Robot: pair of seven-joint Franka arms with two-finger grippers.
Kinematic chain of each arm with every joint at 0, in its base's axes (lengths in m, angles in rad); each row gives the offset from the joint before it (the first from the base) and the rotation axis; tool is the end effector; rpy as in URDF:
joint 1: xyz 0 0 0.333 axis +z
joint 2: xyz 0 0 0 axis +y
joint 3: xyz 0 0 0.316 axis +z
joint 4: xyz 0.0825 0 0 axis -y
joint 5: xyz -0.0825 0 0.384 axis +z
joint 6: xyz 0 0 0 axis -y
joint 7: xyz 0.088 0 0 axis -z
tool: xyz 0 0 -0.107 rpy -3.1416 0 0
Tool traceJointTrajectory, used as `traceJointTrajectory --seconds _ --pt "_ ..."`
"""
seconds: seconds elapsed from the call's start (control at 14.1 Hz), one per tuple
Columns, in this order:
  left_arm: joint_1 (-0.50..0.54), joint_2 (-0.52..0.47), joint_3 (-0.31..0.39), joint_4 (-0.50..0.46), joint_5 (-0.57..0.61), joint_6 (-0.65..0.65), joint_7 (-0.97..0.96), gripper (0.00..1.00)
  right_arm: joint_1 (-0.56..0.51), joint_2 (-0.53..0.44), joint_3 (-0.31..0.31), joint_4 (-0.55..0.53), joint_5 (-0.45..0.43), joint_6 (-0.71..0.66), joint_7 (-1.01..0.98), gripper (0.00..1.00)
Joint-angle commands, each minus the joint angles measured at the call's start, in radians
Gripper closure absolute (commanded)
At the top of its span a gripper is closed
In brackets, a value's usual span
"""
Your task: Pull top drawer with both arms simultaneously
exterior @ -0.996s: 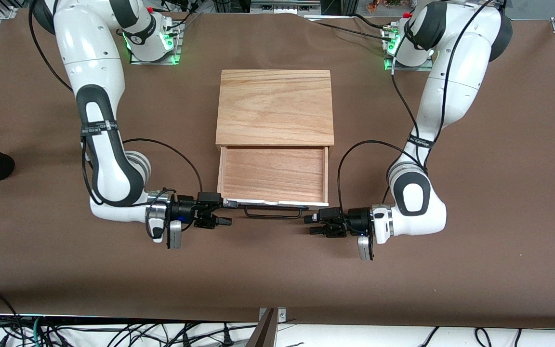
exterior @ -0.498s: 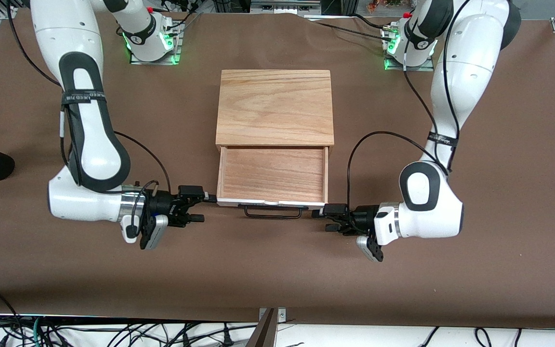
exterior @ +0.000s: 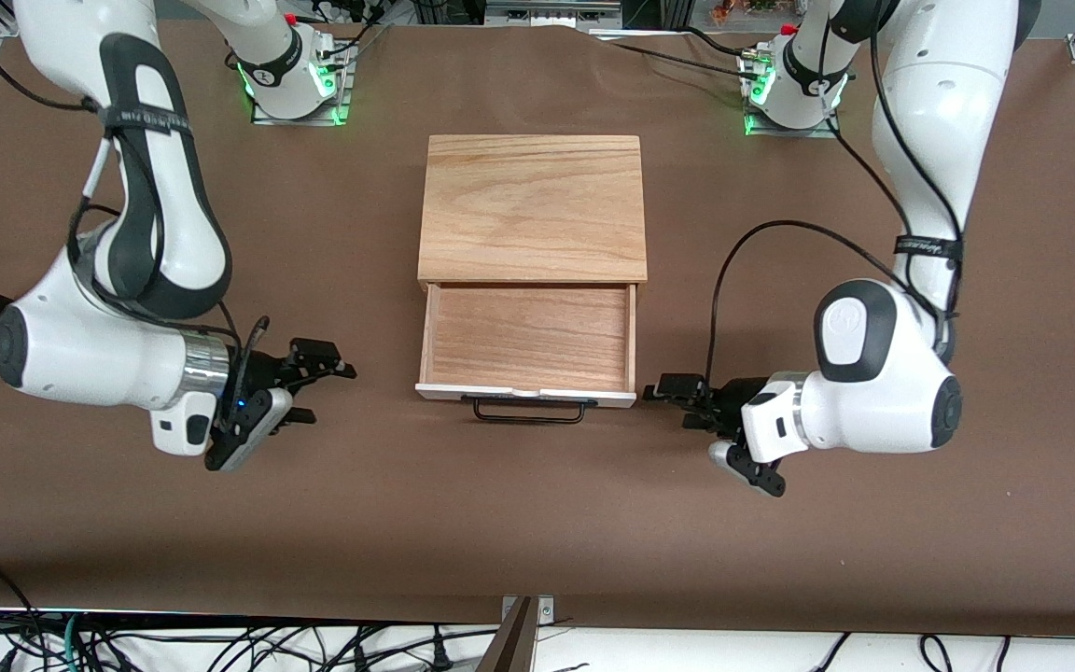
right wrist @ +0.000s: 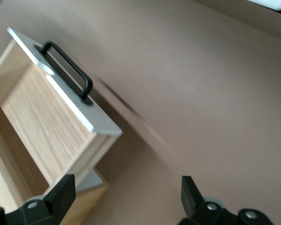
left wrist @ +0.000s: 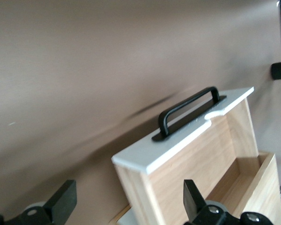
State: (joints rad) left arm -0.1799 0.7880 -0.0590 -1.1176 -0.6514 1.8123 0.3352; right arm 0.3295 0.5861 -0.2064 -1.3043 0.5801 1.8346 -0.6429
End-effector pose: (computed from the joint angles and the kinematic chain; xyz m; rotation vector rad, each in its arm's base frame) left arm 0.7259 -0.2142 0.3531 2.4296 -0.4498 -0.0708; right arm 0.7021 0.1648 0.4106 -2.5683 -0.8388 -0.0996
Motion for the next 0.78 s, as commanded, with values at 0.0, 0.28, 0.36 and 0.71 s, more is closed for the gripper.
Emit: traceJointTrajectory --seconds 0.0,0.28,0.36,0.71 --pt "0.04 -0.055 0.019 -0.004 0.07 -0.094 -0.013 0.0 0.017 -0.098 0.001 -0.016 -0.193 -0.092 0.158 0.0" --pt "0.043 -0.136 0.036 -0.004 0.306 -0.11 -0.008 0.0 0.016 -0.173 -0.004 -0.021 -0.399 -0.242 0.189 0.0" --pt "0.043 -0.162 0.036 -0.008 0.347 -0.11 -0.007 0.0 0.016 -0.186 -0.004 -0.023 -0.439 -0.279 0.196 0.0" --pt "0.123 -0.252 0.039 -0.024 0.447 -0.114 -0.008 0.0 0.016 -0.193 -0.031 -0.046 -0.456 -0.316 0.242 0.0"
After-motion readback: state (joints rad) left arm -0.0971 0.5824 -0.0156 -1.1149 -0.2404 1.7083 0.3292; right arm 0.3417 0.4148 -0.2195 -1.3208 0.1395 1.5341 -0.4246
